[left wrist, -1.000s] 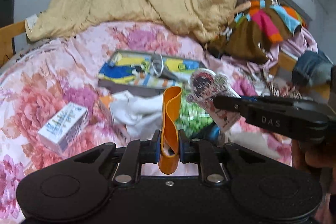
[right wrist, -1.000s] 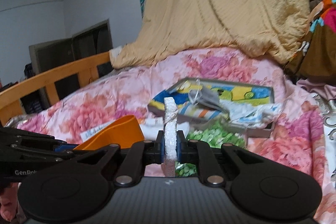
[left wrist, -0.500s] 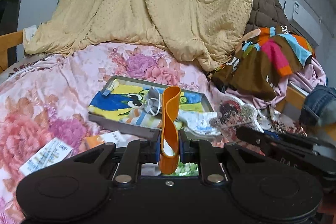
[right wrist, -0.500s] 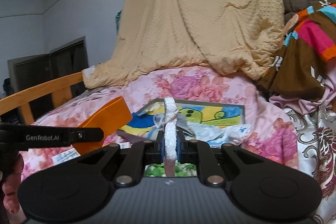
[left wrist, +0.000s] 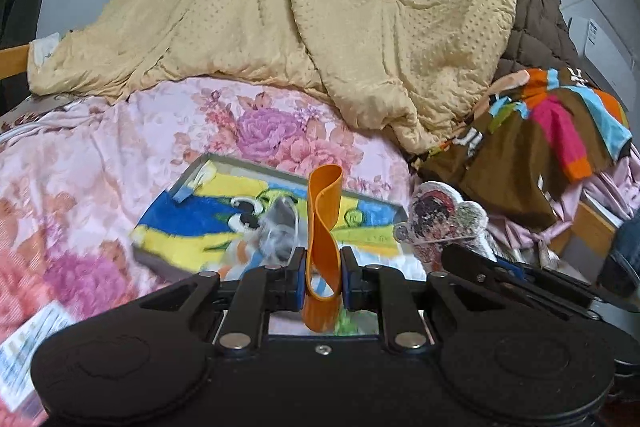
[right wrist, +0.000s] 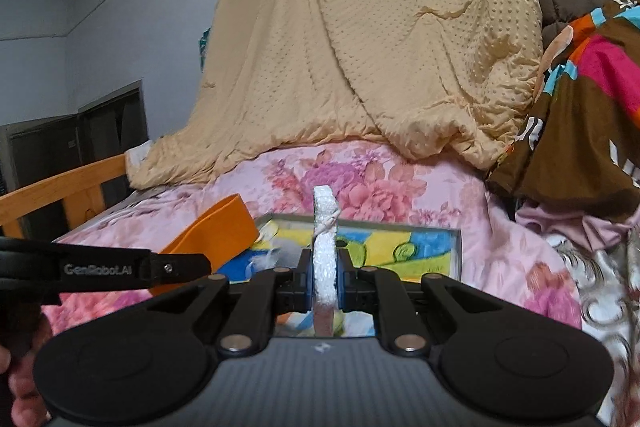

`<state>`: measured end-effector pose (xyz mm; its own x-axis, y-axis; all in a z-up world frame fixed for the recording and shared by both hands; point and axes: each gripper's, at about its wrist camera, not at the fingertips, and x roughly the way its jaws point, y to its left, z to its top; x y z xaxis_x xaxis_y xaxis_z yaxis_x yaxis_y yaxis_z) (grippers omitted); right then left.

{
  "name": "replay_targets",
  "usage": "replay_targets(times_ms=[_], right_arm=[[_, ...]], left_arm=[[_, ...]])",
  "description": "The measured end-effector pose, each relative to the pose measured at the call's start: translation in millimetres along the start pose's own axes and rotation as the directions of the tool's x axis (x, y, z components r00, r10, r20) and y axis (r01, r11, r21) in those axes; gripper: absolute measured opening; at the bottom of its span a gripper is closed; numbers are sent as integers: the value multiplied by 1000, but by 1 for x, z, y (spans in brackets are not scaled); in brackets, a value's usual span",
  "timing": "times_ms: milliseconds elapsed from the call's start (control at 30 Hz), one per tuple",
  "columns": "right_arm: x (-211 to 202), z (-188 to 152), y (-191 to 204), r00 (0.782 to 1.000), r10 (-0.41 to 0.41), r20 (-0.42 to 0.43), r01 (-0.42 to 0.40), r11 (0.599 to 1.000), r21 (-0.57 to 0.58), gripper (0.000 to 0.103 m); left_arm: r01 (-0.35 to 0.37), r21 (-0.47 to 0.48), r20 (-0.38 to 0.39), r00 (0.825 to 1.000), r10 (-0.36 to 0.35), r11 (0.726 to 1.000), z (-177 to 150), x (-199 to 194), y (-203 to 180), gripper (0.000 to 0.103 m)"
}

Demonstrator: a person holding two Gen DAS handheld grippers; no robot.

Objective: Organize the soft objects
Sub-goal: 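Lift and carry the orange cup and white strip over the tray with both tools, then lower both items into the tray and open both tools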

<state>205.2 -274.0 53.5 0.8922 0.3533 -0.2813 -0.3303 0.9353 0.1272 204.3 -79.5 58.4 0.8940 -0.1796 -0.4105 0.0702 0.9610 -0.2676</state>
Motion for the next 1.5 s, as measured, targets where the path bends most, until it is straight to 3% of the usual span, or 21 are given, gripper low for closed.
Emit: replay_targets(times_ms=[267,567,800,1267,1500], right_arm=[[47,11,-32,998,-64,0,64,997,54,12],[82,0,-68,994,-61,-90,75,984,164,12],[96,-7,-65,984,-104,-144,116,990,80,12],[109,-14,-63,979,-70,-191,90,991,98,13],[113,-17,-61,979,-43,-202,65,992,107,22]], left_arm=[[21,52,9,1000,-21,998,24,57,-14,19],[53,50,-49,998,-50,997,15,110,-25,19],[27,47,-125,992,-21,999,8,142,-28,19],[-22,-14,-192,981,19,1000,3,159,-8,22],[-32,-31,-194,981,26,999,-2,157,-2,28]])
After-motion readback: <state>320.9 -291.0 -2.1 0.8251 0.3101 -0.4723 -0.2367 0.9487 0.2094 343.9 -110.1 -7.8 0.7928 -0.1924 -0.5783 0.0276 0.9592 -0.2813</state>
